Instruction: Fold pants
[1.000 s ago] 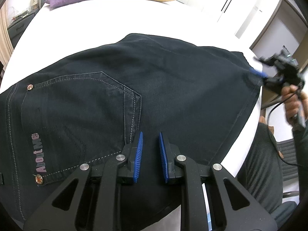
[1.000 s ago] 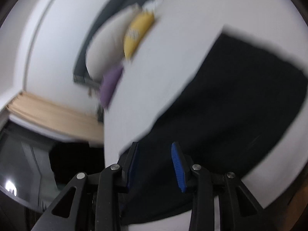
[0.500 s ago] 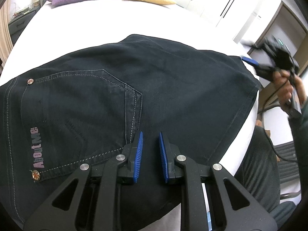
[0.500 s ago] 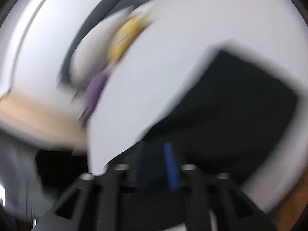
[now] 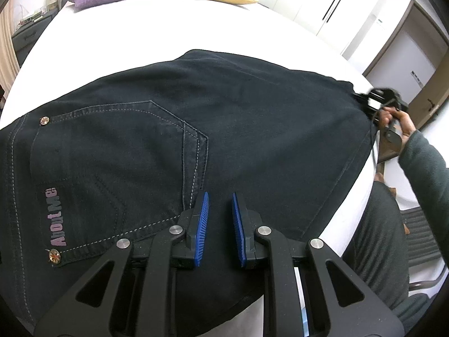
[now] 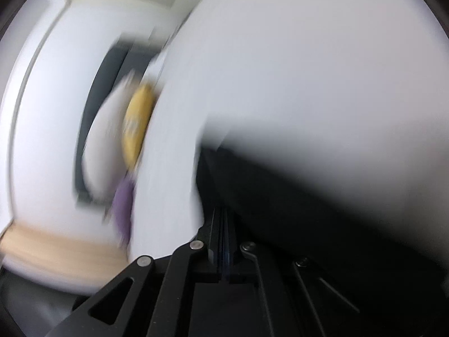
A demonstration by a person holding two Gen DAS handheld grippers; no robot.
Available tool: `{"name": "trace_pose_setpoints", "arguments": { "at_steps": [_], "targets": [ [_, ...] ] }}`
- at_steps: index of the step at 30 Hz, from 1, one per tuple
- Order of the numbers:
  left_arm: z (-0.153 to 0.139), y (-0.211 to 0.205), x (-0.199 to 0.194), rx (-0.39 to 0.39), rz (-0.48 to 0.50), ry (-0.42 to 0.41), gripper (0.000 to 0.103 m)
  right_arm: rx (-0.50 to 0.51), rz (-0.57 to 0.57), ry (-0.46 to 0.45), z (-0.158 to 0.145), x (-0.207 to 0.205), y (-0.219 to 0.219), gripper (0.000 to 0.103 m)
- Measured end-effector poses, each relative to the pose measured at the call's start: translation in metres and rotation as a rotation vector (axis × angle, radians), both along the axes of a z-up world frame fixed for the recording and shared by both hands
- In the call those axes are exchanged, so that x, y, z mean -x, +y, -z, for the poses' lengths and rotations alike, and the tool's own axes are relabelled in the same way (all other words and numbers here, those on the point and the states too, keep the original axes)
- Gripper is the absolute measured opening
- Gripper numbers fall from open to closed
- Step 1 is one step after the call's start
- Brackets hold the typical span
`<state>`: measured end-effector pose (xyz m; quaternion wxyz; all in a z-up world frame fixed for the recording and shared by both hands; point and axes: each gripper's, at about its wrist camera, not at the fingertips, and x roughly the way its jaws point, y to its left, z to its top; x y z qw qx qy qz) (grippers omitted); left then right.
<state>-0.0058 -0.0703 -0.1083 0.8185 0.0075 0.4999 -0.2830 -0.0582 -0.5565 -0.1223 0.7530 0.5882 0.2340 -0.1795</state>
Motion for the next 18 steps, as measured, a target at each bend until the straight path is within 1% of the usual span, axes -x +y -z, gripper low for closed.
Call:
{"name": "trace_pose_setpoints", "arguments": {
  "at_steps": [1,2,3,4,5,6,7,8,9,10,12,13,14,15,16,17,18],
  "targets": [
    [-0.001,-0.002,0.001,-0.010,-0.001,-0.001,0.017,0.026,0.070,0.047,-0.005,0.017,-0.013,0.005],
    [-0.002,-0.004,0.002,-0.018,-0.002,-0.002,0.017,0.048,0.134,0.090,-0.009,0.042,-0.026,0.005],
    [-0.005,-0.006,0.002,-0.030,-0.005,-0.002,0.017,0.032,0.140,0.064,-0.010,0.051,-0.030,0.006],
    [-0.010,-0.010,0.003,-0.051,-0.014,0.000,0.017,0.001,0.127,0.035,-0.011,0.061,-0.034,0.014],
    [-0.016,-0.014,0.005,-0.057,-0.016,-0.006,0.017,-0.005,0.089,-0.019,-0.020,0.068,-0.025,0.015],
    [-0.025,-0.020,0.006,-0.055,-0.009,-0.028,0.017,0.001,0.029,-0.079,-0.028,0.069,-0.014,0.021],
    [-0.035,-0.028,0.008,-0.055,0.002,-0.052,0.017,-0.002,-0.050,-0.138,-0.036,0.067,0.004,0.031],
    [-0.044,-0.036,0.008,-0.052,0.017,-0.074,0.017,-0.009,-0.144,-0.184,-0.042,0.061,0.022,0.037],
    [-0.053,-0.045,0.008,-0.046,0.037,-0.097,0.017,-0.010,-0.245,-0.206,-0.045,0.052,0.042,0.046],
    [-0.062,-0.058,0.007,-0.036,0.064,-0.120,0.017,-0.008,-0.311,-0.214,-0.045,0.042,0.067,0.046],
    [-0.073,-0.090,-0.003,-0.021,0.138,-0.147,0.017,-0.044,-0.408,-0.201,-0.034,0.024,0.090,0.046],
    [-0.074,-0.112,-0.015,-0.018,0.185,-0.162,0.017,-0.059,-0.443,-0.136,-0.021,0.013,0.096,0.046],
    [-0.071,-0.123,-0.024,-0.016,0.205,-0.160,0.017,-0.070,-0.445,-0.071,-0.010,0.006,0.098,0.044],
    [-0.065,-0.136,-0.037,-0.013,0.225,-0.143,0.017,-0.084,-0.441,-0.053,-0.007,0.011,0.088,0.029],
    [-0.050,-0.150,-0.061,-0.007,0.239,-0.086,0.017,-0.106,-0.427,-0.028,0.004,0.015,0.082,0.000],
    [-0.039,-0.156,-0.076,-0.012,0.237,-0.046,0.017,-0.121,-0.416,-0.009,0.009,0.019,0.076,0.000],
    [-0.026,-0.161,-0.091,-0.029,0.228,-0.014,0.017,-0.145,-0.404,-0.031,0.014,0.023,0.070,0.000]
  ]
}}
